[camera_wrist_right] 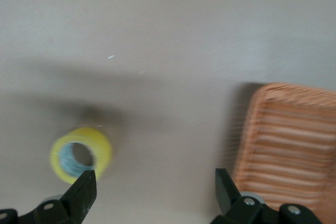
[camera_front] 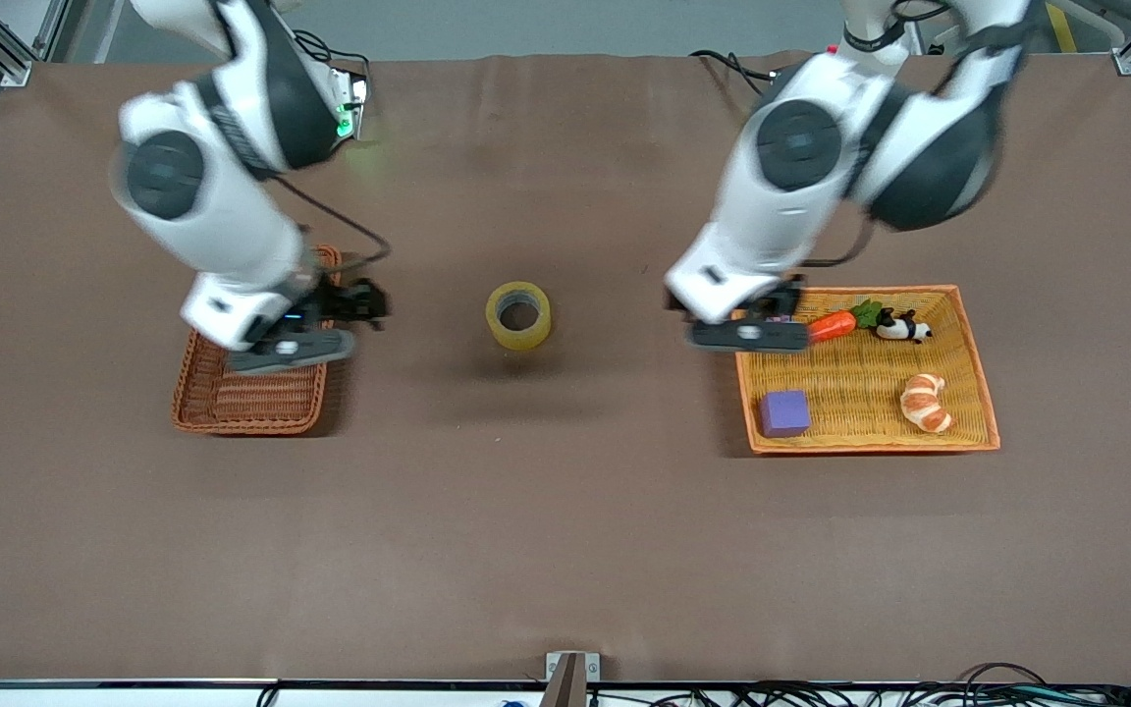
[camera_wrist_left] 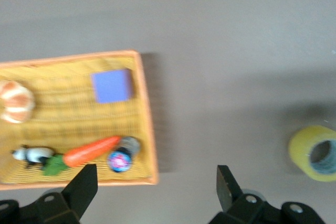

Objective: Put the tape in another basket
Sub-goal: 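Lift the left gripper away while the right gripper reaches the tape, then grasp the tape roll with the right gripper and lower it into the basket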

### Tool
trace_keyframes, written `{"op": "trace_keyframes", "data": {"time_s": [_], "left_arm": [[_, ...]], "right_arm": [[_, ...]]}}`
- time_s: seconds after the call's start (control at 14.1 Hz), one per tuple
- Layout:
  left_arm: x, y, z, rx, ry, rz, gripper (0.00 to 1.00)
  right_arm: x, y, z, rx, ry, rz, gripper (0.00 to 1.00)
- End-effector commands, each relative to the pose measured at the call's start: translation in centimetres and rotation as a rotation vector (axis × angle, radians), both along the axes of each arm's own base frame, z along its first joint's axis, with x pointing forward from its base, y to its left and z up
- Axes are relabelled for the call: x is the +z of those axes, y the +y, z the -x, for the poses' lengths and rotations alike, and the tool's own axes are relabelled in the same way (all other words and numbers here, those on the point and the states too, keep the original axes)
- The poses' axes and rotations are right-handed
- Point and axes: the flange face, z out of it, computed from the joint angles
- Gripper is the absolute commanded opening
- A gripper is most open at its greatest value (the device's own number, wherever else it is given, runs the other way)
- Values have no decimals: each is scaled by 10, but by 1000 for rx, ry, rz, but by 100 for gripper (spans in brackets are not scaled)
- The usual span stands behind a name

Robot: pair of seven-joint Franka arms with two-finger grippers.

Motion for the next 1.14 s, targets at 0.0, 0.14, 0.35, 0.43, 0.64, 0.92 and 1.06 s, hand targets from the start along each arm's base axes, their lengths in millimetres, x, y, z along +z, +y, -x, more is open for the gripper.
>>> {"op": "trace_keyframes", "data": {"time_s": [0.0,0.14,0.35,0.43,0.64,0.92,1.06], "left_arm": [[46,83,8,9,-70,-14,100],[66,137,-3,-8,-88,1,100],[79,218,-2,71,-15,69,100],[76,240,-2,104,12,97,100],[74,250,-5,101,-6,97,100],[64,248,-8,95,-20,92,100],[67,245,-7,88,-31,87,100]], "right_arm": [[-58,44,12,-23,31,17,100],[-116,65,21,0,29,0,100],[-171,89,55,26,3,-15,100],[-180,96,67,51,5,-6,100],[-213,107,87,90,39,13,100],[-246,111,98,88,60,50,87],[-260,107,92,73,47,35,59]]}}
